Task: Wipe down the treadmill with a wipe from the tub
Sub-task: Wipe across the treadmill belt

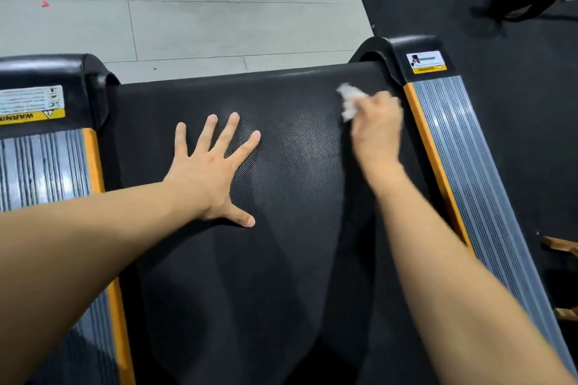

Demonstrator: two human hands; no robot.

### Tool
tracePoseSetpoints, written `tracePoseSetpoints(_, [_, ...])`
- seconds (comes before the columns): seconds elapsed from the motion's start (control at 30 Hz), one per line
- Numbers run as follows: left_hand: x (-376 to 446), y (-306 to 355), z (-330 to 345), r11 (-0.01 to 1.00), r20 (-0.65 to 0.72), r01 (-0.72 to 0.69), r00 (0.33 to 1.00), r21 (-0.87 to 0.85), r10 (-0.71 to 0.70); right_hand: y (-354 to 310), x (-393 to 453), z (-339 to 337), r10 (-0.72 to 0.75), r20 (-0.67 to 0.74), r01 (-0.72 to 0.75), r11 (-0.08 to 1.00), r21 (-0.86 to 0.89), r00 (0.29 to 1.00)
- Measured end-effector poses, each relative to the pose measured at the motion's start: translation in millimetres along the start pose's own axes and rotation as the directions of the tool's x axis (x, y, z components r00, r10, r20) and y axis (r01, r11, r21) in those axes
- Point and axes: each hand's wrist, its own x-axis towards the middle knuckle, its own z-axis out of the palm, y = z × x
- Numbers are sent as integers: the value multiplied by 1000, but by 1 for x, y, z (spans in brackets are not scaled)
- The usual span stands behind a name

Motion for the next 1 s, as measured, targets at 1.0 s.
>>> tracePoseSetpoints(1.0, [-16, -39, -22, 975, 22, -208, 978, 79, 207, -92, 22, 7, -112, 44, 110, 993, 40, 993])
